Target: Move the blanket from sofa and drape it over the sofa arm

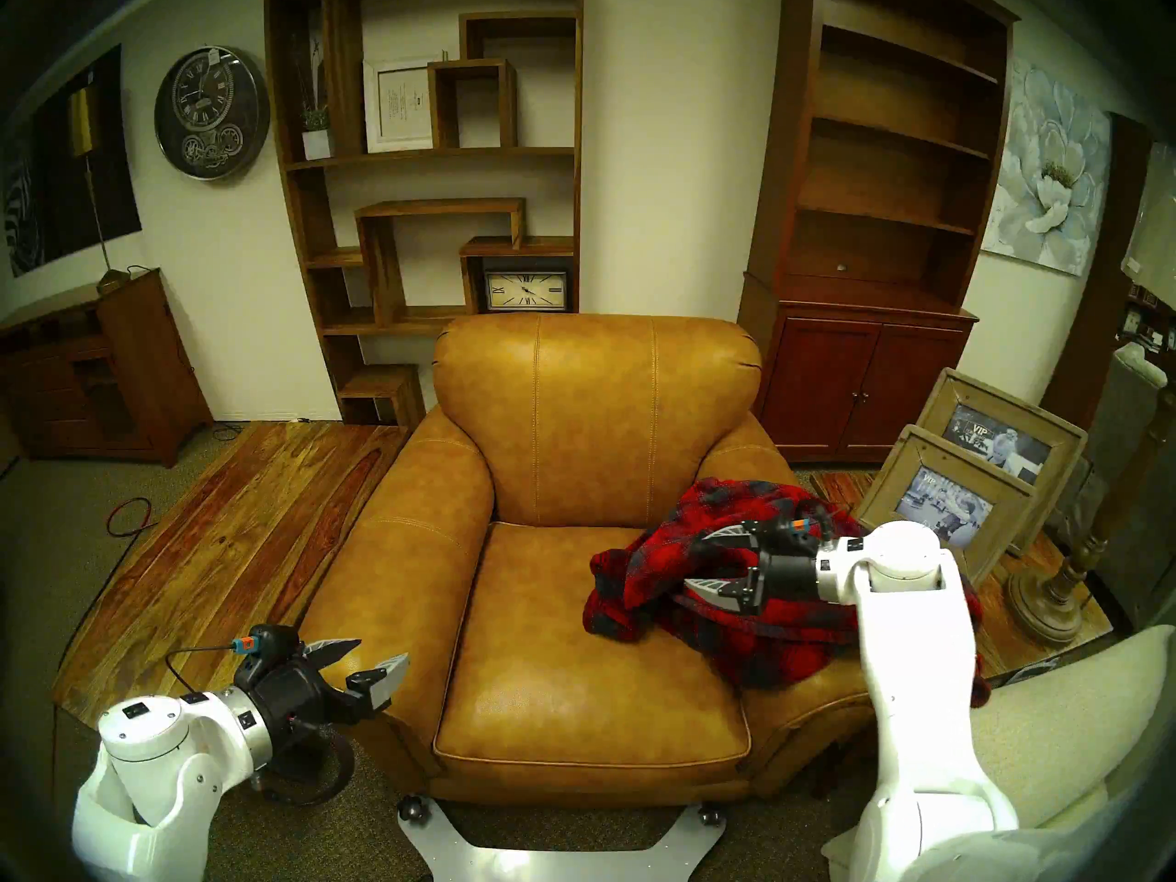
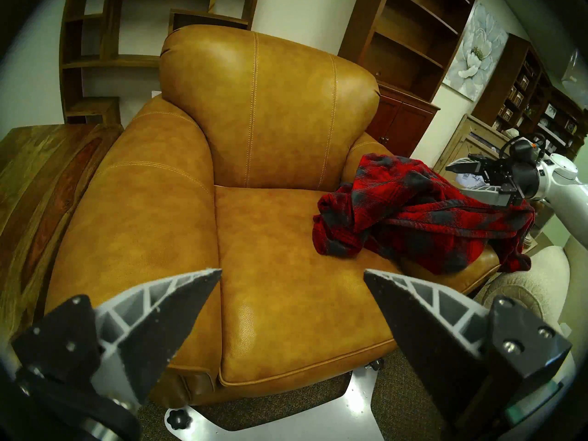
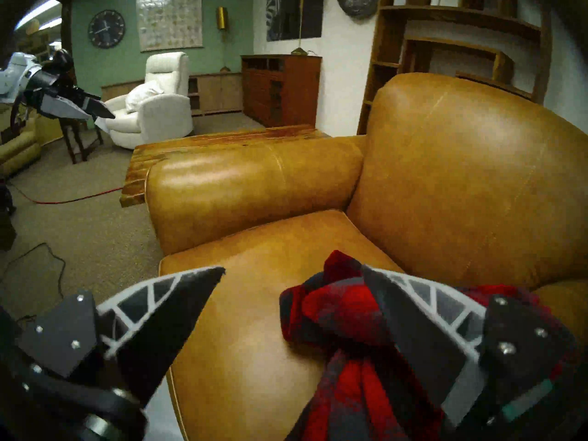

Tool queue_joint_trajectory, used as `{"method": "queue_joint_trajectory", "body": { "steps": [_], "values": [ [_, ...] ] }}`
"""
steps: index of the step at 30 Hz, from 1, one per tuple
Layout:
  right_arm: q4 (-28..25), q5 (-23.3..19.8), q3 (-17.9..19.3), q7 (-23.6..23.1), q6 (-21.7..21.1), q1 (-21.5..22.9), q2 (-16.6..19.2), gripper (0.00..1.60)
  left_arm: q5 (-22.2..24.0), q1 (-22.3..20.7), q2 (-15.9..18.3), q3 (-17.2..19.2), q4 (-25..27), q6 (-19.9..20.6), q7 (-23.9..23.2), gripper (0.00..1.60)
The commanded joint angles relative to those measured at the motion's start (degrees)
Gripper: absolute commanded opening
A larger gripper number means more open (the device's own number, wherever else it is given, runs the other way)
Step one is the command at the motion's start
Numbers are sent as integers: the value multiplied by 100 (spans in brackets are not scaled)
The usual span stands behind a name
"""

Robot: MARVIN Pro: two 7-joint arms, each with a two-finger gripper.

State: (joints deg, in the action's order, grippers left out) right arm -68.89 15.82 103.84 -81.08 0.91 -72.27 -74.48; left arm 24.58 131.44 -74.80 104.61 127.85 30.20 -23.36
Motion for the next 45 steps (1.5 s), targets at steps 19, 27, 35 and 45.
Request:
{"method": "queue_joint_trajectory", "body": {
  "steps": [19, 27, 35, 45],
  "values": [
    [328, 3382, -1825, 2489, -210, 420, -890, 160, -5, 4, -7, -3, 111, 0, -55, 160],
    [750, 4440, -1913, 3301, -381, 604, -847, 160, -14, 9, -14, 3, 120, 4, -71, 160],
    [1260, 5271, -2183, 4066, -284, 730, -873, 160, -23, 12, -21, 8, 126, 6, -82, 160],
    [1874, 5666, -2407, 4945, -70, 896, -1073, 160, -35, 4, -28, 9, 114, 2, -97, 160]
  ]
}}
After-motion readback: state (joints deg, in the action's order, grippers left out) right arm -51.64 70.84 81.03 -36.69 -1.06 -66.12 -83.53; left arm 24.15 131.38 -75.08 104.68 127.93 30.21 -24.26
